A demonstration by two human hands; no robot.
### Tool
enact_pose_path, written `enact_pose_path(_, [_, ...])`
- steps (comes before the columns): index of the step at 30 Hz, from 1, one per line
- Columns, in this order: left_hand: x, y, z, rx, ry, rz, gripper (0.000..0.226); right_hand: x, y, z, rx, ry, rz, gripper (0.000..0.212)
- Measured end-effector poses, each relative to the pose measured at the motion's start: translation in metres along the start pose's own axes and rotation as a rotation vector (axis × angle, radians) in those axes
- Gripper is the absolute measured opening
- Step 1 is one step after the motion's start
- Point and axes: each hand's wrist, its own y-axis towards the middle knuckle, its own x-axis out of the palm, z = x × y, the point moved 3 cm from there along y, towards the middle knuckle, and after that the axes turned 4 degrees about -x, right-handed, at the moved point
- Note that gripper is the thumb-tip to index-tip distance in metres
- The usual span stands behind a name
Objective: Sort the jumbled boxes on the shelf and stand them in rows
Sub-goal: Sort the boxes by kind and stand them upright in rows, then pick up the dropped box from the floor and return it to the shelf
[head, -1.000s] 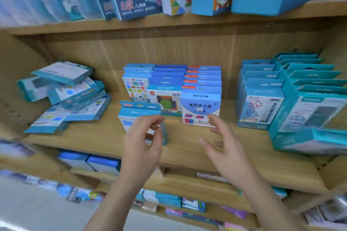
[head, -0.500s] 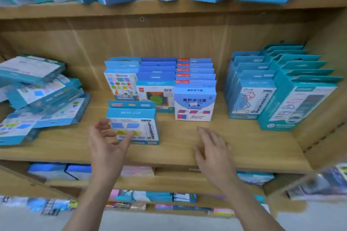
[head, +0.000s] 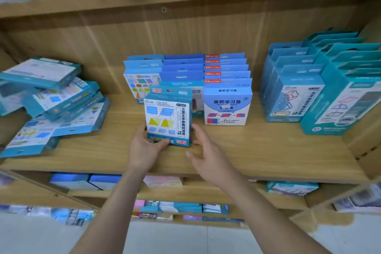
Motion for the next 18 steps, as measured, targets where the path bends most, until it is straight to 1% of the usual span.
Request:
enact_pose_path(3, [-0.001, 0.001, -0.004, -0.005, 0.009, 0.019, 0.066, 0.003, 0.001, 0.002, -0.015, 0.036, 0.006, 0.067])
enact_pose_path(6, [-0.005, 0.001, -0.007, -0.015, 0.044, 0.041, 0.054, 0.007, 0.002, 0.002, -0.041, 0.067, 0.007, 0.062])
enact_pose_path(13, [-0.004, -0.006, -0.004, -0.008, 0.091, 0.074, 0.051, 0.007, 0.005, 0.005, -0.064, -0.007, -0.081, 0.061])
enact_pose_path(15, [-0.004, -0.011, -0.001, 0.003, 0.096, 0.083, 0.056, 0.002, 0.001, 0.006, -0.075, -0.023, -0.109, 0.061])
enact_pose_path(17, [-0.006, -0.018, -0.002, 0.013, 0.085, 0.106, 0.07, -0.01, -0.011, 0.01, -0.069, -0.037, -0.116, 0.061])
enact_pose_path(18, [-0.007, -0.025, -0.002, 0.013, 0.076, 0.133, 0.073, -0.018, -0.019, 0.014, -0.068, -0.033, -0.102, 0.06])
